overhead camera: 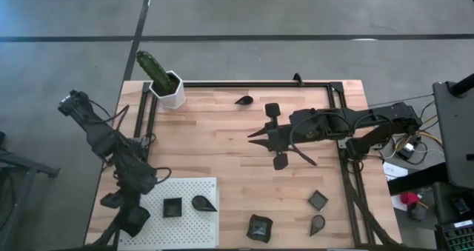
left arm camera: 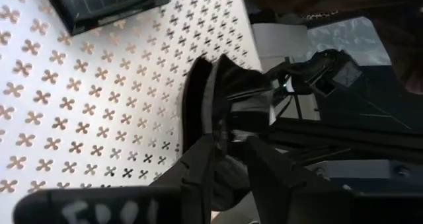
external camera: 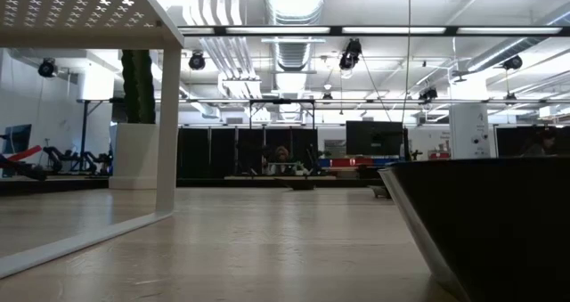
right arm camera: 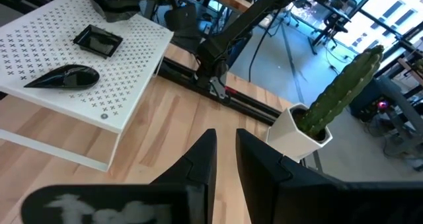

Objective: Pick & Place Mini shaped plates
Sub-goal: Stack the square plate on top of the other square plate on the shelf

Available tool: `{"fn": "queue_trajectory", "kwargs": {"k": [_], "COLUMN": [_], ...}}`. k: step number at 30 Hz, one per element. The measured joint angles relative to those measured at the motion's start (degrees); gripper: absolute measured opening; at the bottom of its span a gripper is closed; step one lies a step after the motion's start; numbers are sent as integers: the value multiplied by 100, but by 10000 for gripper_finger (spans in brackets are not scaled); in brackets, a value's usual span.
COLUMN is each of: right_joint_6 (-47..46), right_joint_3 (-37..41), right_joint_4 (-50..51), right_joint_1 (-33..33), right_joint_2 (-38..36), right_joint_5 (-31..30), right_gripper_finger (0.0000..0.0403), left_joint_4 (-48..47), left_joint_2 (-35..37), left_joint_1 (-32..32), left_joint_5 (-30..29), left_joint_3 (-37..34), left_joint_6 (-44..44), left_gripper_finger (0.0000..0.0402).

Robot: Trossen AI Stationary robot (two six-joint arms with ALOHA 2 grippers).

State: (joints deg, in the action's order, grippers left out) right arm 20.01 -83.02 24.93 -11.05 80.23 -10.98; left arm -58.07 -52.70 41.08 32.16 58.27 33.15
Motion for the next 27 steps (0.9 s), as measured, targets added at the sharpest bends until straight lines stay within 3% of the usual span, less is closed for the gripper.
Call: {"fn": "queue_trajectory", "kwargs": {"k": [9, 13, 21, 27], "right_joint_6": [-7, -87, -932, -1522], "right_joint_3": [0, 1, 0, 60], "right_joint_4": [11, 34, 869, 1608], "right_joint_1": [0, 0, -2, 82], "right_joint_2": [0, 0, -123, -149], "right_joint_5": [0, 1, 0, -28], "right_gripper_finger": [54, 54, 54, 54], "left_joint_4": [-210, -247, -237, -14], "left_joint_2": [23, 23, 17, 0], "left_joint_1": [-9, -9, -14, -20], "left_joint_5": [-476, -1068, -3289, -6038], "left_joint_3": [364, 555, 851, 842], "left_joint_6": [2, -196, -877, -1231], "left_gripper_finger": [82, 83, 83, 83]}}
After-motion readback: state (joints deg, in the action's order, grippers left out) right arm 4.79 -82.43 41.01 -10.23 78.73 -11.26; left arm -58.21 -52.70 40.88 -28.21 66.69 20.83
